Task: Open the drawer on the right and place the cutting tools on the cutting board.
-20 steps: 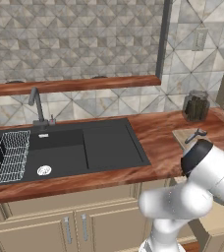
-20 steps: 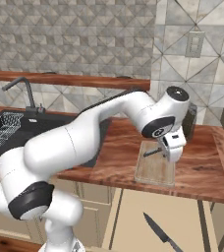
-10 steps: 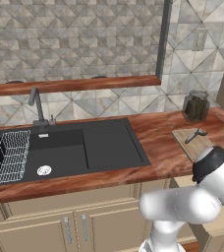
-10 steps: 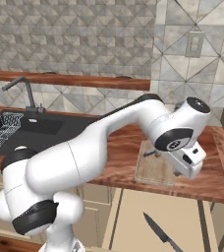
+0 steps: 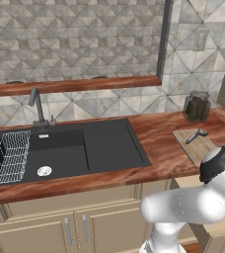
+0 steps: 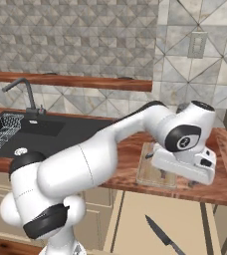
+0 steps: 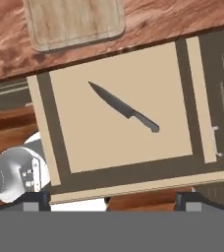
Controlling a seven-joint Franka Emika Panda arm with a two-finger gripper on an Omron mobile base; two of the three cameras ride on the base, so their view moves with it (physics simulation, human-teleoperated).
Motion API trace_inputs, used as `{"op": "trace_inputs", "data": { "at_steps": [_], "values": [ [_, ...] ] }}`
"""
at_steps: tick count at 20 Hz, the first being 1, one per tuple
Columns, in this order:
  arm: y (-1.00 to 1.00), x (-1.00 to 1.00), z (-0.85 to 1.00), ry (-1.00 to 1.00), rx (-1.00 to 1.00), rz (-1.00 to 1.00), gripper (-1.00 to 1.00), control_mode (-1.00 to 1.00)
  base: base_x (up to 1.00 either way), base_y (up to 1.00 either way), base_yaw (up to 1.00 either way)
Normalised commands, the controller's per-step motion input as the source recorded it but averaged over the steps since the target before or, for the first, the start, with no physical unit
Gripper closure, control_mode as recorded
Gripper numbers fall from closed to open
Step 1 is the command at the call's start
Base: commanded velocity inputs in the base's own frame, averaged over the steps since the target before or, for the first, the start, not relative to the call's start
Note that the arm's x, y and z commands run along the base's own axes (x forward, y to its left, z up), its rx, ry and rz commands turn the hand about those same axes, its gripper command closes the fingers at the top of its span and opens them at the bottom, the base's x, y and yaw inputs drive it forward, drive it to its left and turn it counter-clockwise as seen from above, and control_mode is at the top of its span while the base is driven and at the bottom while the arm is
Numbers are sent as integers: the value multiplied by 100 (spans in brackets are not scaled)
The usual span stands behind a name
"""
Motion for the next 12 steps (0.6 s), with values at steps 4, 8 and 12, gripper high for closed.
{"op": "trace_inputs", "data": {
  "at_steps": [4,8,12],
  "values": [
    [-17,-65,-59,-7,-8,38,-100,-100,0,0,0],
    [-7,-52,-64,-31,0,31,-100,-100,0,0,0],
    [0,-15,-57,-41,0,27,-100,-100,0,0,0]
  ]
}}
